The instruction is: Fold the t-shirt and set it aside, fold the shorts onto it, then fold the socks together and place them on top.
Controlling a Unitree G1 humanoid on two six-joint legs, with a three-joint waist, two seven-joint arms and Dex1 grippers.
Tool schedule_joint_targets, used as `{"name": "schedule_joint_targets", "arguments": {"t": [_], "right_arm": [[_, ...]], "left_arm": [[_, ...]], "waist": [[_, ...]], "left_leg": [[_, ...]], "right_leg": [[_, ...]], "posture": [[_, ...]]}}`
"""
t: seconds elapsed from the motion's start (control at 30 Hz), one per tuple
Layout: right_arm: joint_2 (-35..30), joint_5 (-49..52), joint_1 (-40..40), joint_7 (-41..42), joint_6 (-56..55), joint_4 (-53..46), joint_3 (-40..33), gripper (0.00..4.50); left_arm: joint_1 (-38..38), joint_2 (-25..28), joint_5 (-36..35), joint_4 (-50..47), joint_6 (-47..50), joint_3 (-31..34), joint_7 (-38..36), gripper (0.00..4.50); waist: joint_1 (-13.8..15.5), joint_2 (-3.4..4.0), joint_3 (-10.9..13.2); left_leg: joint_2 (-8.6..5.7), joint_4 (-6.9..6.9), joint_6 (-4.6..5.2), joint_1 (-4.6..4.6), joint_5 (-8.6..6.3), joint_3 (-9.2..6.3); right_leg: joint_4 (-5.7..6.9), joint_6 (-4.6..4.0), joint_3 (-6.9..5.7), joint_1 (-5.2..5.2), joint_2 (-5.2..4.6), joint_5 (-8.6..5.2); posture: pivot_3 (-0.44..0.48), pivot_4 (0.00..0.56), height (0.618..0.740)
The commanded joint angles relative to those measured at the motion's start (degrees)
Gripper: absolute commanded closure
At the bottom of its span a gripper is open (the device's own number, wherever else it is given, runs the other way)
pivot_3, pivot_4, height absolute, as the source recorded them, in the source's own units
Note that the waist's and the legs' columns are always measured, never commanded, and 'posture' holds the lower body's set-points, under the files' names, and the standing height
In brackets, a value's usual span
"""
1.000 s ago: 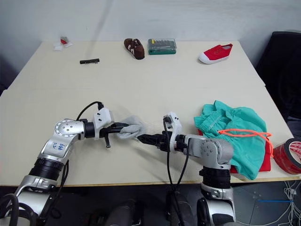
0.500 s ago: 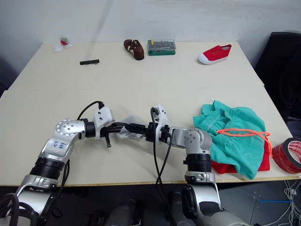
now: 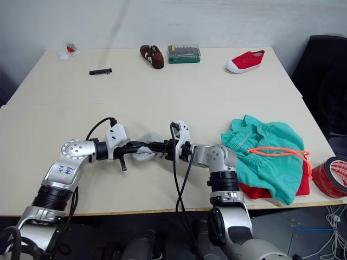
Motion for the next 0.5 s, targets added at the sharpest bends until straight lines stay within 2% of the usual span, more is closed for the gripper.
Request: {"name": "schedule_joint_targets", "arguments": {"t": [0.03, 0.1, 0.13, 0.23, 0.37, 0.47, 0.5], "right_arm": [[-0.62, -0.67, 1.54, -0.28, -0.54, -0.21, 1.66, 3.85], [-1.32, -0.62, 1.93, 0.15, -0.70, -1.45, 2.42, 4.35], [-1.66, -0.50, 2.06, 0.39, -0.72, -2.04, 2.71, 4.45], [-3.13, 0.35, 2.86, 1.53, -0.43, -5.17, 3.67, 4.46], [-6.22, 3.04, 5.28, 2.22, 1.75, -13.54, 3.29, 4.46], [-7.42, 7.94, 6.96, -0.32, 5.71, -22.01, -2.69, 4.46], [-7.60, 9.86, 7.27, -1.74, 7.30, -24.82, -5.70, 4.46]], "left_arm": [[0.79, -0.26, -2.27, -1.44, 3.52, 2.24, 0.65, 4.10], [0.03, -0.48, -5.70, -2.44, 7.99, 4.69, 0.44, 3.58], [-0.46, -0.45, -7.44, -2.93, 10.09, 5.94, 0.19, 3.28], [-2.11, 0.68, -15.44, -5.80, 18.66, 10.56, -2.08, 2.28], [-4.67, 4.10, -29.89, -11.96, 34.81, 16.09, -6.90, 1.01], [-7.27, 5.40, -38.91, -16.23, 44.31, 17.39, -8.70, 0.03], [-8.13, 5.04, -41.21, -17.41, 46.27, 17.62, -8.56, 0.00]], "waist": [[-0.04, -0.03, -0.02], [-0.03, -0.04, -0.02], [-0.02, -0.04, -0.02], [-0.01, -0.03, -0.01], [0.92, 0.00, 0.01], [1.22, 0.04, 0.04], [1.23, 0.05, 0.04]], "left_leg": [[0.00, 0.00, 0.00, 0.01, 0.00, 0.00], [0.00, 0.00, 0.02, 0.02, 0.00, -0.02], [-0.01, 0.00, 0.02, 0.02, 0.00, -0.02], [-0.01, 0.00, 0.00, -0.03, 0.02, -0.04], [-0.03, 0.00, -0.20, -0.25, 0.12, -0.13], [-0.11, 0.01, -0.10, -0.35, 0.00, -0.15], [-0.14, 0.01, -0.06, -0.37, -0.04, -0.15]], "right_leg": [[0.00, 0.00, 0.01, 0.01, 0.00, 0.00], [0.01, 0.00, 0.00, 0.02, -0.01, 0.00], [0.02, 0.00, 0.00, 0.02, -0.02, 0.00], [0.01, 0.00, -0.02, 0.01, -0.02, 0.00], [0.00, 0.00, -0.11, -0.04, -0.02, 0.00], [-0.13, 0.03, -0.11, -0.07, -0.05, 0.02], [-0.18, 0.05, -0.11, -0.07, -0.07, 0.03]], "posture": [[0.000, 0.150, 0.740], [0.000, 0.150, 0.740], [0.000, 0.150, 0.740], [0.000, 0.150, 0.740], [0.000, 0.150, 0.740], [0.000, 0.150, 0.740], [0.000, 0.150, 0.740]]}}
